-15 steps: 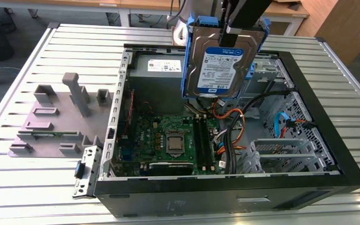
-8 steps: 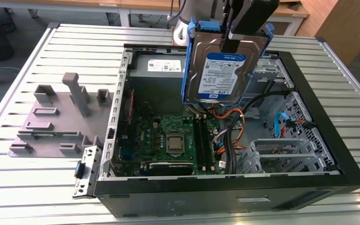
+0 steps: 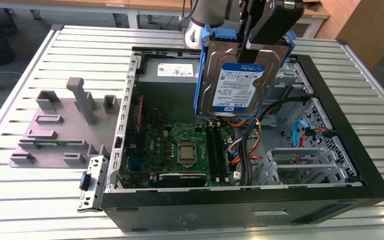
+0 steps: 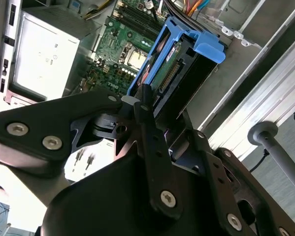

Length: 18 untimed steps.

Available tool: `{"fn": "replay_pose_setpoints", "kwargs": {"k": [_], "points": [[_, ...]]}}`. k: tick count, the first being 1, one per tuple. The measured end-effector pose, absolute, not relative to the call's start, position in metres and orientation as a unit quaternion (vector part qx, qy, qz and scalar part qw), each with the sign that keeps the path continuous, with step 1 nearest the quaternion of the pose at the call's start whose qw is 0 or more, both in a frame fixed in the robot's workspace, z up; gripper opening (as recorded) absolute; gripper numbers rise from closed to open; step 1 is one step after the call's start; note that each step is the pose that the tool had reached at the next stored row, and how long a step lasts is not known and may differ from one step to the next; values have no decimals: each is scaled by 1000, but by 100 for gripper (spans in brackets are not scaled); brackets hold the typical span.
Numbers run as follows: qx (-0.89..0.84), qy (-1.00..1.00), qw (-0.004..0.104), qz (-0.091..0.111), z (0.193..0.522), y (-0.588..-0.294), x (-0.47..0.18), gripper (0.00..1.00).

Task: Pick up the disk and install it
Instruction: 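Pick up the disk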

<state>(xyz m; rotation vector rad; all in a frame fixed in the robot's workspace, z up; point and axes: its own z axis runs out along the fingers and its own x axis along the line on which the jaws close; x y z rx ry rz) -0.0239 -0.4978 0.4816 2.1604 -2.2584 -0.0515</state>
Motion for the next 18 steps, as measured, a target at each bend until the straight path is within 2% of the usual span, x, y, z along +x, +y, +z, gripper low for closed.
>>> {"fn": "replay_pose_setpoints", "kwargs": {"k": [18], "points": [[691, -723, 9, -15, 482, -530, -24, 35]]}}
